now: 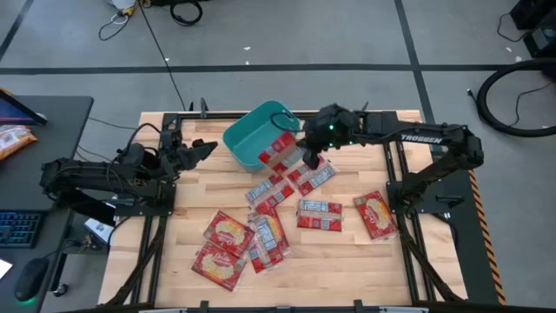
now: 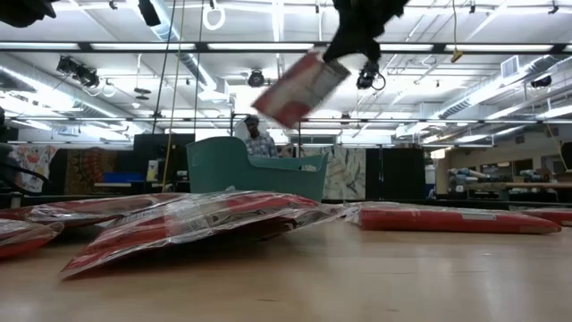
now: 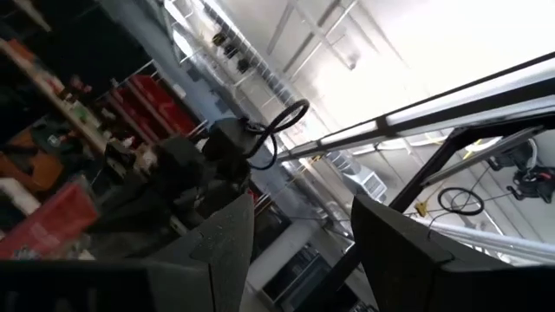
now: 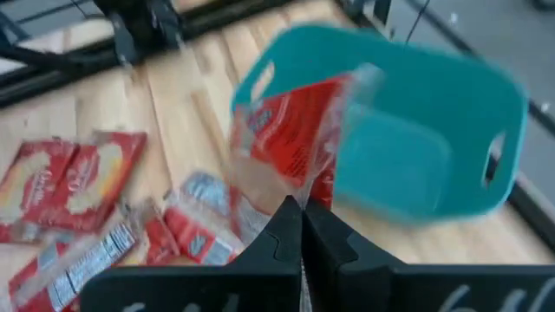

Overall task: Sort popcorn bags into baskets
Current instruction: Put the red popcorn bag into the blue bin

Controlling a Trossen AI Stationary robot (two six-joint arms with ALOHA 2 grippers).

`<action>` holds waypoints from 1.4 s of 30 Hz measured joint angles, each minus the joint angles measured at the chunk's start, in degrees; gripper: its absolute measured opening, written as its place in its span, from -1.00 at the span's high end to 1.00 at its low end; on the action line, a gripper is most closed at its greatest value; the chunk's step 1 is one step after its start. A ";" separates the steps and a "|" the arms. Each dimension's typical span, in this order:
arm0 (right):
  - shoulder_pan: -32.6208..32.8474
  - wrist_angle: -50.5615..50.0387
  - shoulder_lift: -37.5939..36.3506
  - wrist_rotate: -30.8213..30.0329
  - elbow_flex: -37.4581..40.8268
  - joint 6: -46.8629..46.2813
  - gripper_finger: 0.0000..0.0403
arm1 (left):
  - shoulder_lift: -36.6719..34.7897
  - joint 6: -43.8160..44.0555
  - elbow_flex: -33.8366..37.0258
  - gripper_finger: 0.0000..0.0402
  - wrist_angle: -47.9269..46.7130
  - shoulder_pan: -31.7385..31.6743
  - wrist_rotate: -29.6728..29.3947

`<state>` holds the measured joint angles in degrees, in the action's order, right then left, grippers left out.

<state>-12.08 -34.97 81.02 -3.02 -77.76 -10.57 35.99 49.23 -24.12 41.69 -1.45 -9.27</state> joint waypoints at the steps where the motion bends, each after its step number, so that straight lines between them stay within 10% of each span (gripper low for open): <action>1: -0.27 0.07 0.43 -0.33 -1.74 0.63 0.99 | -0.01 -0.39 0.00 0.01 0.75 -0.01 -0.12; 22: -5.16 1.04 16.95 0.38 -21.25 10.47 0.98 | -0.01 -8.56 0.00 0.01 6.18 -0.03 -2.23; 42: -6.32 3.27 25.98 3.08 -24.06 4.70 0.97 | 0.25 -8.54 0.00 0.01 5.12 -0.04 -3.06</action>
<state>-18.40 -31.70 107.01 0.06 -101.82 -5.87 36.24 40.69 -24.12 46.81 -1.49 -12.34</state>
